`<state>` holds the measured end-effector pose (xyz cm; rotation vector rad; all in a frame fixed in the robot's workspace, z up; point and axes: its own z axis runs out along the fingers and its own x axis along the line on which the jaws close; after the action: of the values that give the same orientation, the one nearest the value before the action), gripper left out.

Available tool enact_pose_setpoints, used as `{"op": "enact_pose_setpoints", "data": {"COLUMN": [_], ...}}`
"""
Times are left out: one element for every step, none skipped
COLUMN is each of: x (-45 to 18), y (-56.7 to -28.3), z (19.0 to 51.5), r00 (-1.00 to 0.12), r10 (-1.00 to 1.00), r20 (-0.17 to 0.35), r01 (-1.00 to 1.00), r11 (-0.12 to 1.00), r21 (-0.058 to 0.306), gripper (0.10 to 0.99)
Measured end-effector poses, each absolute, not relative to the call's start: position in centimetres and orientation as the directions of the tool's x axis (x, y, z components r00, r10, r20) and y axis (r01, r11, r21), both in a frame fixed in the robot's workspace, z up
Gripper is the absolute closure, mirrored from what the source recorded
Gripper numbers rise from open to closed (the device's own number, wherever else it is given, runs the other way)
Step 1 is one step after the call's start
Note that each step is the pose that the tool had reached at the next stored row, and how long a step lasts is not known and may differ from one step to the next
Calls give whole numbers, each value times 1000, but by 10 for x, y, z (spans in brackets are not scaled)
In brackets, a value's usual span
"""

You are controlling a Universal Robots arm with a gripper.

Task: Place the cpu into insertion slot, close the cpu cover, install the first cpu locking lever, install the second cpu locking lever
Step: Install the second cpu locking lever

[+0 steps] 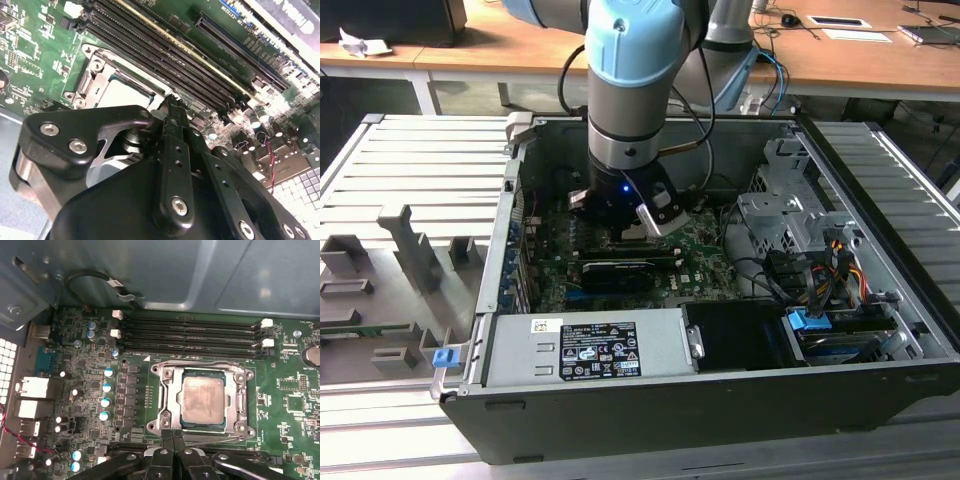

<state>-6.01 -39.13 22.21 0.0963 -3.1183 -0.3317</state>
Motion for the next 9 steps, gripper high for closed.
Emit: {"op": "enact_pose_setpoints", "data": {"x": [-60, -61, -61, -62, -63, -64, -64, -64, -64], "y": [-394, -396, -398, -399, -400, -400, -401, -402, -403], "z": [222, 222, 222, 222, 222, 222, 222, 222, 222], "r00": [-998, -998, -998, -998, -998, -998, -998, -998, -998], "r10": [-61, -61, -61, -61, -61, -61, -61, -61, -60], "r20": [-3, -3, -3, -4, -4, -4, -4, -4, -4], "r01": [-60, -60, -60, -60, -60, -60, -60, -60, -59], "r11": [974, 972, 971, 970, 969, 969, 968, 968, 967], "r21": [219, 226, 230, 234, 238, 241, 243, 244, 246], "gripper": [980, 980, 980, 980, 980, 980, 980, 980, 980]}}
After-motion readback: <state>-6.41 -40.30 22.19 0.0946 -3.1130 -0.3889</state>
